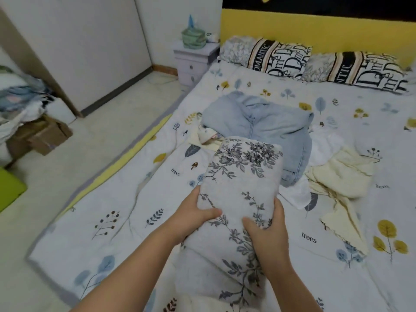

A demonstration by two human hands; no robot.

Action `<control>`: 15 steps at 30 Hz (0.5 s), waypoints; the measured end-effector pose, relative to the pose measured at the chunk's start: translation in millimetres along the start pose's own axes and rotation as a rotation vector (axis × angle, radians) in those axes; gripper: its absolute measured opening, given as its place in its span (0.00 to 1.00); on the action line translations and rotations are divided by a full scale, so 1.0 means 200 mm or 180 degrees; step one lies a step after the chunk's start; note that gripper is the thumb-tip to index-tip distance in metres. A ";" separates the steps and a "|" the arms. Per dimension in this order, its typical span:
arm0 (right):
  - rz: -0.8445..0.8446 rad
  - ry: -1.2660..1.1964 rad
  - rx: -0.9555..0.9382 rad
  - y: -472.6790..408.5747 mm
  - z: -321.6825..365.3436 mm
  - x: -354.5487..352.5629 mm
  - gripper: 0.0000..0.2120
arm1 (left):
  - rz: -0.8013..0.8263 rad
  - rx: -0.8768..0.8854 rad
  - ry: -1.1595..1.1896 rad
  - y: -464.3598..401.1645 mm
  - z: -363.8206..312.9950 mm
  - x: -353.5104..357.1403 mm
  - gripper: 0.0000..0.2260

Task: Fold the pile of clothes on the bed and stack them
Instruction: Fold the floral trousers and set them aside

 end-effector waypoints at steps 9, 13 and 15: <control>0.0247 -0.0013 -0.0241 0.14 0.41 0.47 0.40 | -0.0291 0.0001 -0.0014 0.16 -0.22 -0.61 0.26; 0.0244 0.0009 -0.0172 0.20 0.52 0.81 0.41 | -0.0298 -0.0103 -0.0037 0.15 -0.21 -0.98 0.25; 0.0243 -0.0030 -0.0082 0.22 0.55 1.01 0.41 | -0.0261 -0.0191 -0.0050 0.13 -0.19 -1.17 0.25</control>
Point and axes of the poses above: each hand's wrist, its own y-axis away from the middle knuckle, its own x-axis out of the palm, z = x × y, the point moved 7 cm from there along -y, towards the middle knuckle, and after that the axes turned 13 degrees about y, right-handed, at the moved point
